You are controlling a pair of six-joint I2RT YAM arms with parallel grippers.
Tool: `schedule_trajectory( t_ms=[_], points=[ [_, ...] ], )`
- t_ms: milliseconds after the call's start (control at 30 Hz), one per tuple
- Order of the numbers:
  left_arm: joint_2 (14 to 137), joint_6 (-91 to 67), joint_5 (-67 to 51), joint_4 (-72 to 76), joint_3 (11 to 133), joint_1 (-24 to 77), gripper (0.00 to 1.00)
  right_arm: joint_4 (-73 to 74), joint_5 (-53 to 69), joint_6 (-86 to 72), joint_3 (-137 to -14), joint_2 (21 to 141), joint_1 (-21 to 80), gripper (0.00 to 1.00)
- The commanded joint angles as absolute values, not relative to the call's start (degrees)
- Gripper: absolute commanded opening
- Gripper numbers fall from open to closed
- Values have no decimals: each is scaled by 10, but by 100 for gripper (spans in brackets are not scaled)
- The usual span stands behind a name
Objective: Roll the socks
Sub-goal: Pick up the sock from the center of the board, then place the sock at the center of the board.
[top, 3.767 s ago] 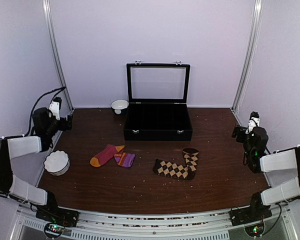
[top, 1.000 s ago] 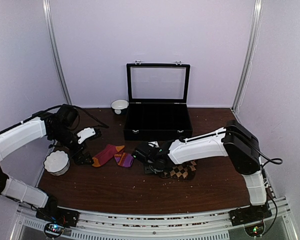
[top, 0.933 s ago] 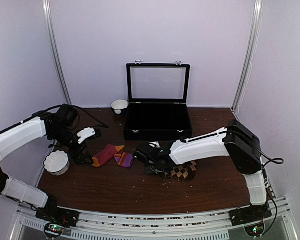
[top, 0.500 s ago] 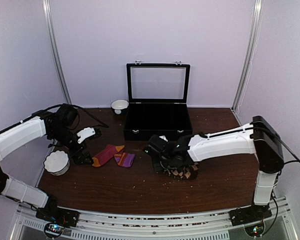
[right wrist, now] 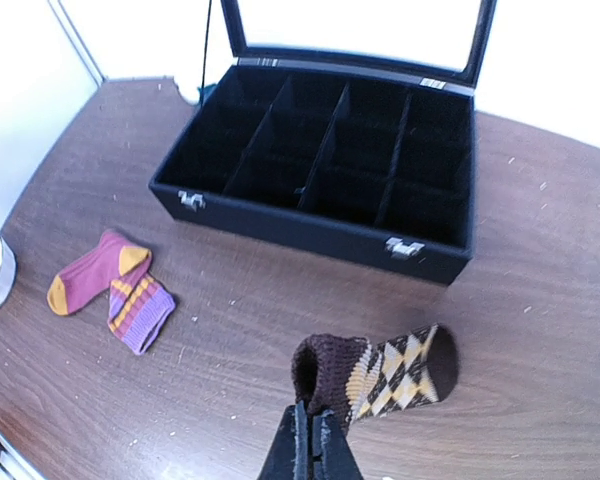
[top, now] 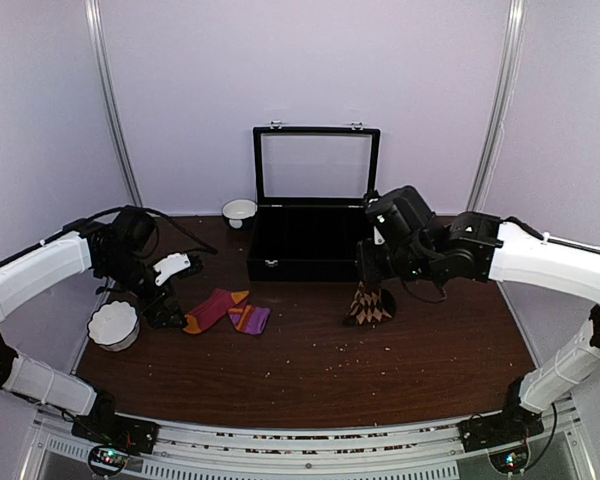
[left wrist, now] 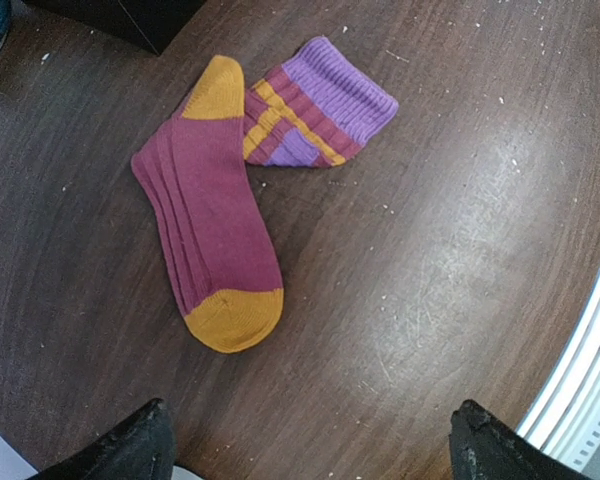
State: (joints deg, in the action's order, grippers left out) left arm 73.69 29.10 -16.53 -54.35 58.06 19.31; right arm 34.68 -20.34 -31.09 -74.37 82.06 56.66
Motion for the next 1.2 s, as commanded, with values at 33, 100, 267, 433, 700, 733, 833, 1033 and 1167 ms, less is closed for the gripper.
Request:
schedule_trajectory(
  t_ms=[33,100,267,433,700,733,833,1033,1167],
  points=[
    [738,299,-170,-548,606,188,98,397,-197,-265,-776,778,541,0],
    [738,299,-169,-551,608,188,98,406,-194,-255,-779,769,527,0],
    [736,300,-165,-555,610,189,98,433,-188,-220,-787,756,467,0],
    [733,301,-167,-555,609,189,98,465,-194,-163,-839,778,421,0],
    [733,297,-174,-559,622,176,98,461,-210,-80,-913,923,593,0],
    [734,297,-175,-560,624,172,98,451,-204,-74,-909,942,618,0],
    [737,307,-175,-567,624,167,98,426,-196,-62,-903,1012,690,0],
    [744,317,-170,-567,615,166,98,409,-140,-76,-911,1130,785,0],
    [762,316,-177,-566,624,167,98,370,-102,-103,-868,1137,813,0]
  ],
)
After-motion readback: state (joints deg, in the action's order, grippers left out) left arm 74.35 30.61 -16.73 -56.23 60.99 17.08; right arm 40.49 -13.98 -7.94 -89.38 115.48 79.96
